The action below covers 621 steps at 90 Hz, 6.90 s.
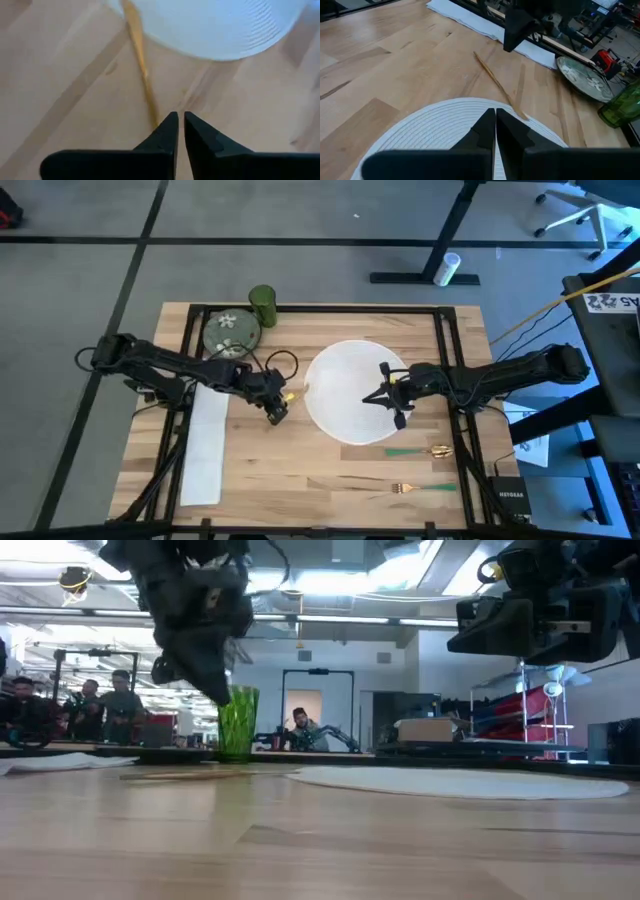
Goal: Set table place
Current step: Put the gold table knife on the white table mat
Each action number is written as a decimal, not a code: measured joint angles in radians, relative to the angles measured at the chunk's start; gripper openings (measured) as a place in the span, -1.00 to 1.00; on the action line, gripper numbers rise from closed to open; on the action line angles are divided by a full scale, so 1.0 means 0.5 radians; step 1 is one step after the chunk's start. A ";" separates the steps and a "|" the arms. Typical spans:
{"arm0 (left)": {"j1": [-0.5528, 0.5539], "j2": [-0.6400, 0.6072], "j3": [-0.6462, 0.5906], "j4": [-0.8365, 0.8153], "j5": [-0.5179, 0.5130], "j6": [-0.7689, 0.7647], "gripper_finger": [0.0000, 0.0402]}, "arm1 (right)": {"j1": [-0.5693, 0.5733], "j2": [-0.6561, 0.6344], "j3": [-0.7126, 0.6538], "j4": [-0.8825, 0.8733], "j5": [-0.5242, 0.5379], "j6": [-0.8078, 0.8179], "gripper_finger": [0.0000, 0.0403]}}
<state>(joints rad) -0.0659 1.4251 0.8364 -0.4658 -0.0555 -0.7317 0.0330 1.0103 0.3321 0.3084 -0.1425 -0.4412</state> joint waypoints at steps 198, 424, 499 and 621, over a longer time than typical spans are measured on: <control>-0.106 0.597 0.242 -0.245 0.192 -0.407 -0.49 | 0.000 0.001 0.000 -0.046 0.037 0.004 -1.00; 0.174 0.580 0.503 0.396 0.126 1.556 -1.00 | 0.001 0.062 0.079 -0.185 0.103 0.111 -0.82; 0.417 1.072 0.510 0.809 0.118 2.356 -1.00 | 0.001 0.652 0.436 -0.372 -0.014 0.092 -0.99; 0.229 0.650 0.497 0.181 -0.025 1.919 -1.00 | 0.186 1.196 0.755 -0.253 -0.099 0.234 -0.99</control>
<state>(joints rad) 0.0486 1.7500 1.0847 -0.3751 -0.0679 0.2280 0.1261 1.6085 0.7098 0.1818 -0.1921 -0.3240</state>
